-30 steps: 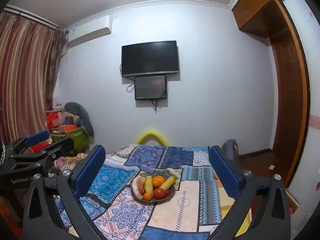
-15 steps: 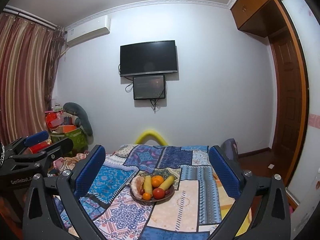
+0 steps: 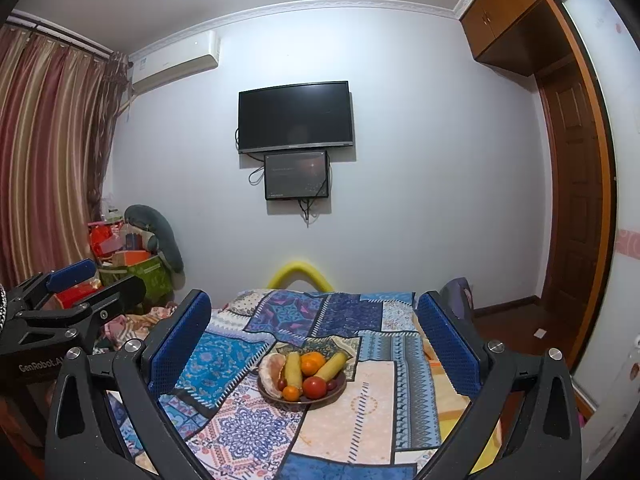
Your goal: Organize fruits
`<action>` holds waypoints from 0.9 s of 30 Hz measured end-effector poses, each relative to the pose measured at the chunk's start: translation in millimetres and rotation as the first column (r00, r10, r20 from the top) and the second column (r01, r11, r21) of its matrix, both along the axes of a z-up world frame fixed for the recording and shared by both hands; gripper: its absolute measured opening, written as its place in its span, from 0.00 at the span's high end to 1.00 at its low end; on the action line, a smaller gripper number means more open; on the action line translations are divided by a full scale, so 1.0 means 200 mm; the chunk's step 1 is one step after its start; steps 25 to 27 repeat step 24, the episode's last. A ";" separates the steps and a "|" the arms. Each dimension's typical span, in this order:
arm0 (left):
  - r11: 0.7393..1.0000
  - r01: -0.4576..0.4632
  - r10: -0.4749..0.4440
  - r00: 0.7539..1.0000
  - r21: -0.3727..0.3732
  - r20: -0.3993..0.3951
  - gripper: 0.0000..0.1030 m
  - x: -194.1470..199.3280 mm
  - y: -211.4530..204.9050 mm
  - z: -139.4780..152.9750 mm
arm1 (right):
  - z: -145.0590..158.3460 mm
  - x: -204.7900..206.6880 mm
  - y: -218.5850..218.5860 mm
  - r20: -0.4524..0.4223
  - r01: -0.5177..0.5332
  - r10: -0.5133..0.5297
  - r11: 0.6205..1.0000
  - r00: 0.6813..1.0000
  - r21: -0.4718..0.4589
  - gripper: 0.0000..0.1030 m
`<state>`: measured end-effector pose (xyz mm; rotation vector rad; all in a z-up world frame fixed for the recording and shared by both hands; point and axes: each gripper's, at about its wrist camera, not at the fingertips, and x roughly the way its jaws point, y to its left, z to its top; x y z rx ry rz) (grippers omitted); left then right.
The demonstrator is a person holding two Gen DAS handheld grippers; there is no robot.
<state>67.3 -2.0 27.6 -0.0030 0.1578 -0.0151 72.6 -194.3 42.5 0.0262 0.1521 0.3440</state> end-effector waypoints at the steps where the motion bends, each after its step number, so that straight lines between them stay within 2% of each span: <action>1: 1.000 0.000 0.000 1.000 -0.001 0.000 0.00 0.00 0.00 0.00 | 0.00 0.00 0.00 0.001 0.001 -0.001 1.000 1.000 0.000 0.00; 27: 1.000 0.023 -0.024 0.999 -0.002 -0.021 0.00 0.01 0.00 0.00 | 0.02 0.00 -0.01 0.002 0.000 0.000 1.000 1.000 0.004 0.00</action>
